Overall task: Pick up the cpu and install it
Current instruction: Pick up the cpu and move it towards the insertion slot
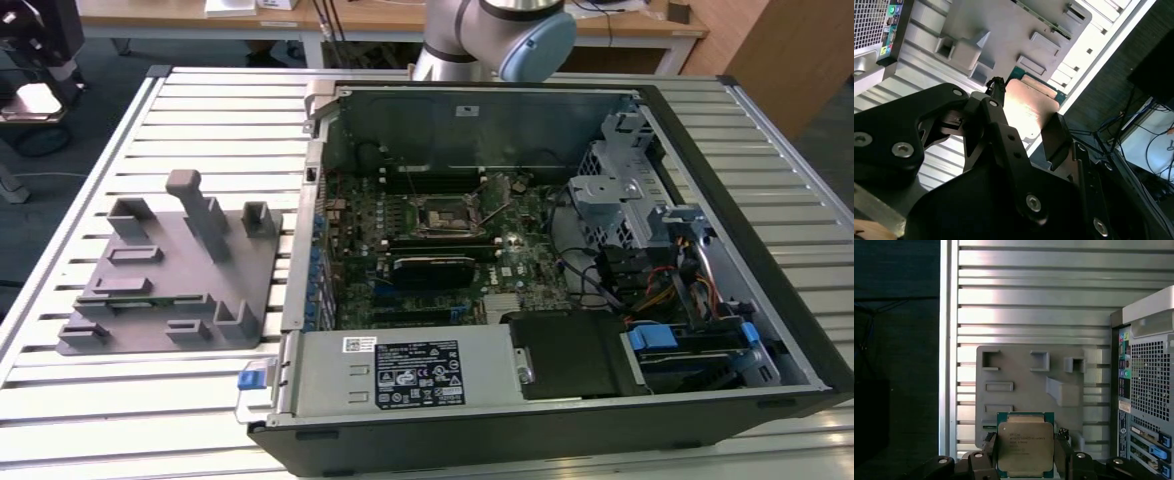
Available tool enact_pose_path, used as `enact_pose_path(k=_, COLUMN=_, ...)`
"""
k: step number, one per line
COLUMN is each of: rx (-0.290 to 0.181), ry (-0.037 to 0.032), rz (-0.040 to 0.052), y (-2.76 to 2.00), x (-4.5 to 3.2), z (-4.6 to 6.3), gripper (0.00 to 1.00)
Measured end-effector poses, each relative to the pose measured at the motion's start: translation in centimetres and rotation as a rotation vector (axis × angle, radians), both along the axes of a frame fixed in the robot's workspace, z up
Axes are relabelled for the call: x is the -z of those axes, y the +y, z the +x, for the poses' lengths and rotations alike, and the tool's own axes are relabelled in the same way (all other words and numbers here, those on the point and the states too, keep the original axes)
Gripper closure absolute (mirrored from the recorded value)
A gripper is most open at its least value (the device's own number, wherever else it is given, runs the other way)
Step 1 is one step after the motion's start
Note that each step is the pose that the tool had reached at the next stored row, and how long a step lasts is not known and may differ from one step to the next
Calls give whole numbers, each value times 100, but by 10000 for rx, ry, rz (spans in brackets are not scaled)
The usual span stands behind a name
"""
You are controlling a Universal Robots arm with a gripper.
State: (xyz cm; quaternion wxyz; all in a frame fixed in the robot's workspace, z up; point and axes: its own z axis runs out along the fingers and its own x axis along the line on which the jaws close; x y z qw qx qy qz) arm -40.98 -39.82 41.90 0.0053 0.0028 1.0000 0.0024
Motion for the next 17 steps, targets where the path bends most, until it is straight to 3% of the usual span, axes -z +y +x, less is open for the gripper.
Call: enact_pose_path(k=17, rx=0, ry=0, rz=0, y=0, x=0, z=323, gripper=46)
